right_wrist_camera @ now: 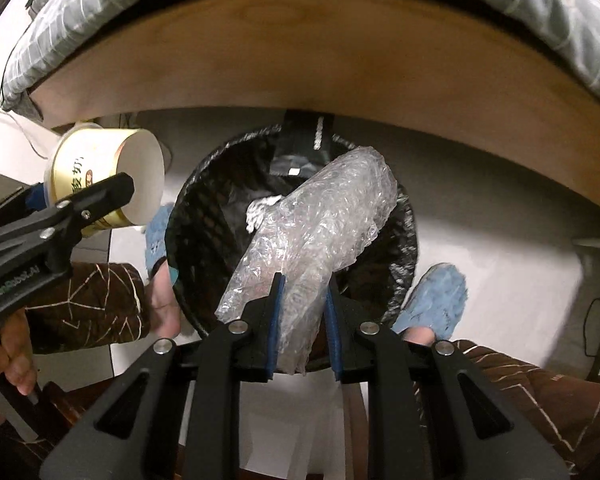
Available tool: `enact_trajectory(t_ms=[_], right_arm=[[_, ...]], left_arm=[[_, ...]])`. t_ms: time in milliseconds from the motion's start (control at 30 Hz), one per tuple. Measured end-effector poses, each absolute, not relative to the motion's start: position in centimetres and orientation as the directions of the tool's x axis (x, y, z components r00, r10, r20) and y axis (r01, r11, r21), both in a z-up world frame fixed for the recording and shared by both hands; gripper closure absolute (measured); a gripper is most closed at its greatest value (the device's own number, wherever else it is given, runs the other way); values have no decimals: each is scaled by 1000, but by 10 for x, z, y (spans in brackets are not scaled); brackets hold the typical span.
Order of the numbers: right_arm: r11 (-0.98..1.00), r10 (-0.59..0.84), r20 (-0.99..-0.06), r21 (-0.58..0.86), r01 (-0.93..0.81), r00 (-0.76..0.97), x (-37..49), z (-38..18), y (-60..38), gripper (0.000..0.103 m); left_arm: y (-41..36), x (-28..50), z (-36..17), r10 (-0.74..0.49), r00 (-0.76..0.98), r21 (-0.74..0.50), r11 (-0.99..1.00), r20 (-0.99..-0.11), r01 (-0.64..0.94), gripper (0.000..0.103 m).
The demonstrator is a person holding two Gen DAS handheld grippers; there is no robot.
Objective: Collect trash
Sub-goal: 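Carry the yogurt cup with the left tool while the right tool carries the bubble wrap over the bin, then open the left tool to drop the yogurt cup while the right tool drops the bubble wrap into the bin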
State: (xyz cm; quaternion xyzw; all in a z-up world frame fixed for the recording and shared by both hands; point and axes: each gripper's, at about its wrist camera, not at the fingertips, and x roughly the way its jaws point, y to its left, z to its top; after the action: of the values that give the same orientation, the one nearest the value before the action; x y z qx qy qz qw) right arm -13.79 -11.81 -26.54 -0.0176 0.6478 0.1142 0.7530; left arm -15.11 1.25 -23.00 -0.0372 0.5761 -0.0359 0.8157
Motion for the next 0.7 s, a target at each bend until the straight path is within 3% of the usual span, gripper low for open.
enact_trajectory(t_ms=[200,333,467,633,700], right_arm=[[972,151,-981,125,-198,123,-134,-277,-107,79],[977,140,-978,111,-181,154,-132,-270,-110,61],[982,129,-975,99,-162,182,-129,-264,-118,52],[992,73,-964,43,-122,256,-126,-249,-137,29],[994,55,-958,27,-102,281,-125,-244,-146,25]], left_arm=[[25,-152,-236,-95,325,-103,995,-941,-8,30],[23,-153,-235,-92,318,-100,995,-944,-7,30],[15,-150,-238,-99,312,-100,995,-945,12,30],[-2,-147,-240,-117,309,-108,993,-944,47,30],[-9,-147,-241,-125,308,-112,992,-943,59,30]])
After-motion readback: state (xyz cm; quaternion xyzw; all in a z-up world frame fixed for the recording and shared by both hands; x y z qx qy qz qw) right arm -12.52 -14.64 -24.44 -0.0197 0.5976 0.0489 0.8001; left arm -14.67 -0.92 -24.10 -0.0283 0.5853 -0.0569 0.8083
